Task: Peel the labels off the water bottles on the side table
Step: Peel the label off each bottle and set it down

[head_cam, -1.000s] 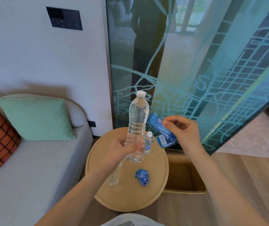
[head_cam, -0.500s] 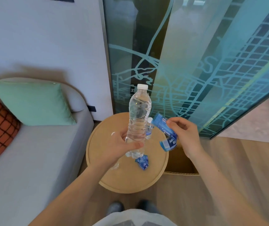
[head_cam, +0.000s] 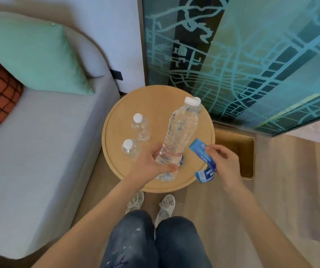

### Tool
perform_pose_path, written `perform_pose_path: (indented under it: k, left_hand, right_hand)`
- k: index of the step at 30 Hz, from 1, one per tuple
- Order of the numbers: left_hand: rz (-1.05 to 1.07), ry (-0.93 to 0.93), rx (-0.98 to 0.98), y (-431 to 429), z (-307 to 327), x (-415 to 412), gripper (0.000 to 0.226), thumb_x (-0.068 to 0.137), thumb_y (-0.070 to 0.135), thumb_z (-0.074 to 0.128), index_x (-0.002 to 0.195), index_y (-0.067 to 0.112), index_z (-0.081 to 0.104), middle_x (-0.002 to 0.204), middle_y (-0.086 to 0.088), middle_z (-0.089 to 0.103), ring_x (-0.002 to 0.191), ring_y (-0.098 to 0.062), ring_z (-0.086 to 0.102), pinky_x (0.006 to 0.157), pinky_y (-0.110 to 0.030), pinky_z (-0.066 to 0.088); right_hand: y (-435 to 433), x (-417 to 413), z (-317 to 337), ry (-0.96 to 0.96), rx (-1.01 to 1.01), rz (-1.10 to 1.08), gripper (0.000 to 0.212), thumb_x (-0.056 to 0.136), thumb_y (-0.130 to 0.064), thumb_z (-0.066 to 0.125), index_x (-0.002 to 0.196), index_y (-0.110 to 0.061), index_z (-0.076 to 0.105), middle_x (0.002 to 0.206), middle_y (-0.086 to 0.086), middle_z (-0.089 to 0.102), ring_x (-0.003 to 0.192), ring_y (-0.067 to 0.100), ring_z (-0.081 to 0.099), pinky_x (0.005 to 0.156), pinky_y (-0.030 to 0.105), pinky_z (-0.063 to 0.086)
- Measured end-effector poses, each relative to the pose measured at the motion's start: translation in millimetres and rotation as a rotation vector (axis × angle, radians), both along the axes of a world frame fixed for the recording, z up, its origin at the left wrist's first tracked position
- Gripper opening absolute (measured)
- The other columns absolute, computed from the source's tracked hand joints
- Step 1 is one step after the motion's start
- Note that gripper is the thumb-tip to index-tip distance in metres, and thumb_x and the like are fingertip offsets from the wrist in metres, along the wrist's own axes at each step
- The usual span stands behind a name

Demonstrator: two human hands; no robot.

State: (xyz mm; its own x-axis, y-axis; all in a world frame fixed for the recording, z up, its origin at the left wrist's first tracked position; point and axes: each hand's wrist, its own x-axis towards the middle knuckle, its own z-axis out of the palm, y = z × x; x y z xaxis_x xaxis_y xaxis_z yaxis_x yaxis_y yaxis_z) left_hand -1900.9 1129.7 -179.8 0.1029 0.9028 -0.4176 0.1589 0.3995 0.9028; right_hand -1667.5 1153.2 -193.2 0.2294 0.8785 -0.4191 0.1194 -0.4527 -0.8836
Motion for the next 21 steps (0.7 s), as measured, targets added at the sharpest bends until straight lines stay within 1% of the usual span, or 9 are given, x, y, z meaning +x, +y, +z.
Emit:
perform_pose_path:
  k: [3, 6, 8, 10, 12, 14, 16, 19, 21]
  left_hand:
    - [-0.003, 0.019, -0.032, -1, -30, 0, 0.052, 0.065, 0.011, 0.090, 0.102, 0.042, 0.070, 0.103, 0.017, 0.076, 0.097, 0.000, 0.069, 0.079, -0.008, 0.048]
    - [0.000, 0.033, -0.064, -2, -62, -1, 0.050, 0.066, 0.008, 0.090, 0.106, 0.032, 0.070, 0.104, 0.010, 0.077, 0.098, -0.004, 0.070, 0.084, -0.010, 0.049]
    - [0.019, 0.036, -0.082, -4, -84, -3, 0.049, 0.067, 0.006, 0.089, 0.107, 0.027, 0.071, 0.105, 0.008, 0.076, 0.098, -0.005, 0.069, 0.084, -0.011, 0.049]
    - [0.045, 0.031, -0.094, -4, -105, -5, 0.048, 0.067, 0.005, 0.088, 0.107, 0.026, 0.071, 0.105, 0.007, 0.076, 0.099, -0.008, 0.069, 0.087, -0.017, 0.050]
    - [0.058, 0.026, -0.095, -1, -125, -8, 0.049, 0.067, 0.006, 0.088, 0.106, 0.030, 0.071, 0.104, 0.009, 0.076, 0.098, -0.008, 0.069, 0.087, -0.017, 0.050]
    - [0.064, 0.013, -0.103, 2, -140, -10, 0.052, 0.067, 0.006, 0.089, 0.106, 0.034, 0.070, 0.104, 0.015, 0.076, 0.098, 0.000, 0.069, 0.081, -0.008, 0.048]
    - [0.076, -0.017, -0.102, 7, -152, -12, 0.057, 0.065, 0.005, 0.090, 0.109, 0.036, 0.069, 0.107, 0.020, 0.074, 0.101, 0.005, 0.066, 0.081, -0.002, 0.044]
    - [0.087, -0.041, -0.071, 13, -167, -15, 0.062, 0.064, 0.007, 0.090, 0.110, 0.042, 0.068, 0.112, 0.020, 0.073, 0.108, 0.005, 0.064, 0.085, -0.002, 0.042]
    - [0.084, -0.043, -0.043, 16, -174, -18, 0.064, 0.064, 0.009, 0.090, 0.108, 0.049, 0.068, 0.114, 0.019, 0.072, 0.109, 0.003, 0.064, 0.086, -0.004, 0.043]
  right_hand:
    - [3, 0, -40, -0.023, -0.053, 0.038, 0.012, 0.088, -0.018, 0.073, 0.082, -0.028, 0.072, 0.080, -0.013, 0.072, 0.074, 0.002, 0.068, 0.061, 0.014, 0.053]
    - [9, -3, -78, -0.062, -0.072, 0.077, 0.014, 0.090, -0.016, 0.071, 0.082, -0.028, 0.071, 0.085, -0.010, 0.071, 0.078, 0.003, 0.066, 0.065, 0.016, 0.052]
    - [15, -8, -101, -0.090, -0.064, 0.107, 0.015, 0.090, -0.016, 0.071, 0.082, -0.029, 0.070, 0.085, -0.011, 0.070, 0.074, -0.004, 0.065, 0.060, 0.009, 0.050]
    - [21, -12, -122, -0.100, -0.056, 0.126, 0.013, 0.090, -0.016, 0.070, 0.085, -0.027, 0.070, 0.086, -0.012, 0.070, 0.070, -0.012, 0.064, 0.057, 0.006, 0.048]
    - [28, -16, -142, -0.090, -0.049, 0.136, 0.007, 0.091, -0.015, 0.070, 0.093, -0.022, 0.071, 0.090, -0.011, 0.071, 0.073, -0.012, 0.065, 0.057, 0.007, 0.048]
    - [35, -19, -157, -0.087, -0.024, 0.154, 0.009, 0.091, -0.015, 0.069, 0.099, -0.019, 0.072, 0.094, -0.009, 0.072, 0.078, -0.011, 0.066, 0.060, 0.007, 0.049]
    - [43, -23, -168, -0.070, 0.015, 0.164, 0.010, 0.092, -0.013, 0.069, 0.099, -0.017, 0.073, 0.095, -0.008, 0.074, 0.082, -0.008, 0.067, 0.065, 0.007, 0.050]
    - [53, -27, -177, -0.050, 0.059, 0.157, 0.011, 0.092, -0.014, 0.068, 0.100, -0.018, 0.075, 0.095, -0.009, 0.076, 0.089, 0.000, 0.069, 0.073, 0.012, 0.052]
    - [57, -28, -181, -0.092, 0.100, 0.166, 0.011, 0.093, -0.015, 0.067, 0.100, -0.019, 0.075, 0.096, -0.010, 0.075, 0.092, 0.003, 0.068, 0.080, 0.016, 0.053]
